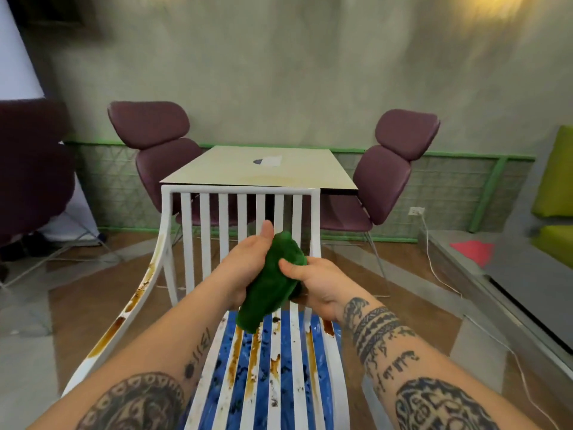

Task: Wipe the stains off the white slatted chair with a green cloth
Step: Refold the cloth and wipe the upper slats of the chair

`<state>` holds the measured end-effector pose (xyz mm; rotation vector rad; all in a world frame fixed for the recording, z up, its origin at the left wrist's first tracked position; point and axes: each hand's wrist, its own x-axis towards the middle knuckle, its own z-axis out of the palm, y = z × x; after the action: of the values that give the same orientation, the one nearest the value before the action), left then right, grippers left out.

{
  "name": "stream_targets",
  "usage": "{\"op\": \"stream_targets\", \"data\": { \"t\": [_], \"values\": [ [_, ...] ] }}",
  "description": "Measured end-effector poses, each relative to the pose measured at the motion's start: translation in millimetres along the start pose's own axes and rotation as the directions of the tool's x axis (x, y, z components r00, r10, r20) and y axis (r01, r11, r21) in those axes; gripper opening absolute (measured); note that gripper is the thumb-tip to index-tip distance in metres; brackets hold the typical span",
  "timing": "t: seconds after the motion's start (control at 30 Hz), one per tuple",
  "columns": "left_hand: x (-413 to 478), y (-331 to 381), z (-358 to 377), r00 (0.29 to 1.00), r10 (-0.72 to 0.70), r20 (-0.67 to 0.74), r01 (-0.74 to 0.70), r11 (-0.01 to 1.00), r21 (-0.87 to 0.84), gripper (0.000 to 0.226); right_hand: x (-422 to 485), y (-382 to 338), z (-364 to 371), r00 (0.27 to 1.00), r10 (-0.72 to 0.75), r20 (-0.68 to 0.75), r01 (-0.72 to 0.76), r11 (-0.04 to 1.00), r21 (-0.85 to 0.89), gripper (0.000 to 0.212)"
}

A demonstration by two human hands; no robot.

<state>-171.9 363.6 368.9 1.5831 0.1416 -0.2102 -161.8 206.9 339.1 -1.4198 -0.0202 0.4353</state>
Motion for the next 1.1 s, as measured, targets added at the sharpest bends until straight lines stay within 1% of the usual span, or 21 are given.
{"op": "stream_targets", "data": {
  "t": [0.03, 0.1, 0.17, 0.23, 0.27, 0.33, 0.4, 0.47, 0.53, 0.6, 0.63, 0.7, 0.73, 0.77, 0.8, 0.83, 0.87, 0.93, 0.97, 1.03, 1.1],
  "values": [
    [-1, -1, -4, 0.997, -0.071, 0.027, 0.072, 0.996, -0.053, 0.072, -1, 4, 2, 1.0, 0.001, -0.023, 0.001, 0.996, 0.088, 0.03],
    [-5, -7, -13, 0.977, -0.186, 0.102, 0.195, 0.976, -0.092, 0.059, 0, 11, 0, 0.999, -0.024, -0.044, 0.031, 0.983, 0.182, 0.027],
    [-10, -20, -22, 0.932, -0.305, 0.197, 0.318, 0.947, -0.041, 0.048, 1, 15, -7, 0.998, -0.048, -0.048, 0.057, 0.975, 0.213, 0.027],
    [-8, -35, -25, 0.879, -0.375, 0.294, 0.384, 0.923, 0.028, 0.045, 3, 20, -14, 0.996, -0.048, -0.072, 0.063, 0.973, 0.222, 0.028],
    [-5, -41, -24, 0.869, -0.38, 0.318, 0.39, 0.92, 0.033, 0.045, 4, 23, -18, 0.996, -0.036, -0.087, 0.055, 0.972, 0.229, 0.029],
    [6, -55, -19, 0.896, -0.328, 0.301, 0.364, 0.929, -0.071, 0.045, 5, 32, -25, 0.995, 0.038, -0.092, -0.015, 0.971, 0.237, 0.027],
    [20, -68, -11, 0.951, -0.233, 0.204, 0.274, 0.939, -0.207, 0.037, 7, 42, -33, 0.985, 0.158, -0.076, -0.14, 0.969, 0.202, 0.027],
    [30, -76, -6, 0.975, -0.17, 0.143, 0.199, 0.955, -0.222, 0.032, 11, 51, -36, 0.962, 0.257, -0.092, -0.242, 0.959, 0.148, 0.025],
    [35, -80, -9, 0.973, -0.133, 0.191, 0.147, 0.987, -0.064, 0.033, 19, 56, -38, 0.945, 0.289, -0.151, -0.274, 0.955, 0.111, 0.027],
    [41, -81, -17, 0.974, -0.086, 0.211, 0.035, 0.972, 0.234, 0.034, 26, 57, -39, 0.941, 0.284, -0.185, -0.271, 0.958, 0.089, 0.034],
    [44, -80, -21, 0.976, -0.06, 0.211, -0.032, 0.912, 0.408, 0.029, 29, 58, -40, 0.941, 0.278, -0.194, -0.274, 0.96, 0.048, 0.038],
    [51, -73, -26, 0.975, -0.018, 0.223, -0.152, 0.676, 0.721, 0.015, 34, 59, -42, 0.946, 0.253, -0.205, -0.283, 0.95, -0.134, 0.049],
    [55, -70, -28, 0.975, 0.022, 0.222, -0.197, 0.548, 0.813, 0.019, 35, 61, -42, 0.952, 0.226, -0.207, -0.276, 0.924, -0.264, 0.051],
    [59, -67, -30, 0.974, 0.077, 0.212, -0.222, 0.472, 0.853, 0.024, 36, 62, -43, 0.962, 0.177, -0.209, -0.247, 0.892, -0.379, 0.057],
    [62, -64, -31, 0.969, 0.135, 0.207, -0.246, 0.458, 0.854, 0.024, 38, 63, -44, 0.976, 0.102, -0.192, -0.182, 0.87, -0.459, 0.062],
    [63, -61, -31, 0.96, 0.184, 0.21, -0.275, 0.48, 0.833, 0.022, 39, 64, -45, 0.99, 0.006, -0.141, -0.079, 0.853, -0.516, 0.067],
    [64, -57, -30, 0.957, 0.202, 0.207, -0.285, 0.544, 0.79, 0.022, 41, 64, -47, 0.995, -0.076, -0.067, 0.025, 0.823, -0.567, 0.07],
    [64, -49, -23, 0.97, 0.173, 0.172, -0.243, 0.74, 0.628, 0.025, 42, 61, -46, 0.98, -0.18, 0.084, 0.194, 0.779, -0.596, 0.067],
    [64, -44, -18, 0.974, 0.165, 0.152, -0.221, 0.819, 0.529, 0.028, 42, 58, -45, 0.974, -0.197, 0.111, 0.225, 0.809, -0.544, 0.061],
    [68, -37, -5, 0.98, 0.161, 0.115, -0.189, 0.937, 0.295, 0.035, 43, 52, -49, 0.974, -0.224, 0.045, 0.225, 0.902, -0.368, 0.046],
    [77, -36, 9, 0.99, 0.115, 0.082, -0.119, 0.992, 0.038, 0.041, 49, 43, -61, 0.975, -0.21, -0.077, 0.195, 0.966, -0.168, 0.034]
  ]
}}
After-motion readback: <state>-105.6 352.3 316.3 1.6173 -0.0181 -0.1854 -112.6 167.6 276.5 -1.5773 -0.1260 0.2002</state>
